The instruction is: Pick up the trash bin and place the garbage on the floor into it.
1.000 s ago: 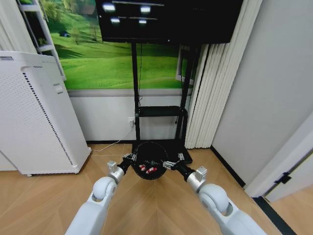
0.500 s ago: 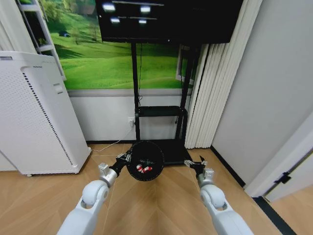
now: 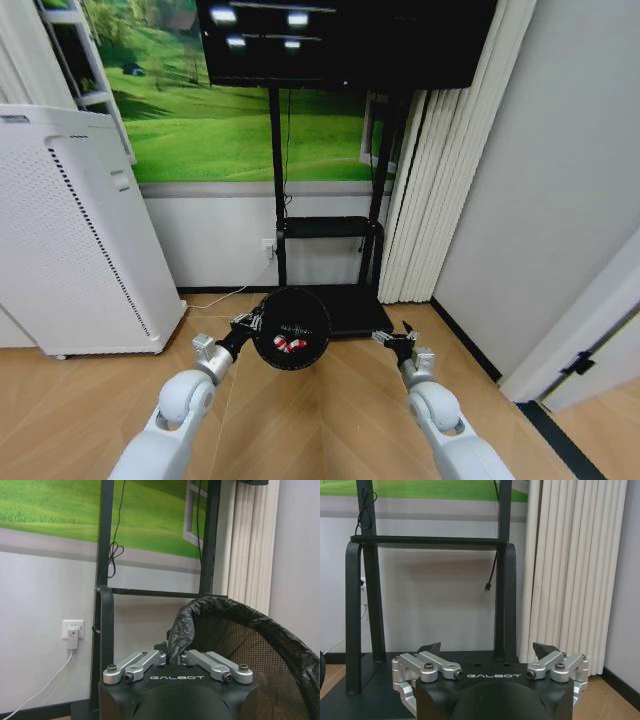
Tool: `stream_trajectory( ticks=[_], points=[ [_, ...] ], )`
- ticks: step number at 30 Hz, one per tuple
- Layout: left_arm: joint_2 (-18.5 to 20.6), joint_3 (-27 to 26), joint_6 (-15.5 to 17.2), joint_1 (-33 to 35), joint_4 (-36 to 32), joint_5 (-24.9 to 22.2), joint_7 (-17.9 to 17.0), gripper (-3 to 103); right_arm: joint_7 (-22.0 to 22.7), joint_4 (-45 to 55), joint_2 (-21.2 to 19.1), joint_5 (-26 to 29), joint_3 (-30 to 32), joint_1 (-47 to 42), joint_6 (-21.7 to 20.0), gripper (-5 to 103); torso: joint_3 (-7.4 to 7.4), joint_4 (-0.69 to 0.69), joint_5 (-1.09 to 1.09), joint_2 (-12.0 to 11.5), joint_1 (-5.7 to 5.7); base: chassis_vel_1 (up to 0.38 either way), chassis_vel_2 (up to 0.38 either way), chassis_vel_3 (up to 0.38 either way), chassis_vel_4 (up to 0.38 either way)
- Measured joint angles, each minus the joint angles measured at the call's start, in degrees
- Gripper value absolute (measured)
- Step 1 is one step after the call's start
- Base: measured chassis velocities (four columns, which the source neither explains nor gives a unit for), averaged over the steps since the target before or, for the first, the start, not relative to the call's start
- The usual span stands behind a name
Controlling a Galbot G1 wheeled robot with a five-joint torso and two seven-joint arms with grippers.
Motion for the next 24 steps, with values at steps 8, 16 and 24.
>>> stream_trajectory(
  ticks=[8,16,24],
  points=[
    [-0.06,0.09,0.0,-0.57,0.47,-0.08,0.05,6,-0.4,0.12,0.27,0.13,-0.33,-0.1,0.67,100,-0.01,0.02,0.0,0.01,-0.01,0.051,-0.063,-0.06,0.051],
    [-0.07,-0.19,0.0,-0.45,0.63,-0.2,0.4,6,-2.32,0.63,1.69,-2.06,-0.29,-1.9,2.05,100,0.0,0.0,0.0,0.0,0.0,0.0,0.0,0.0,0.0],
    [0.29,-0.85,-0.02,-0.85,1.23,-0.69,0.65,6,-2.59,0.76,2.64,-5.23,-0.86,-2.13,1.27,100,0.0,0.0,0.01,0.0,0.0,0.0,0.0,0.0,0.0]
  ],
)
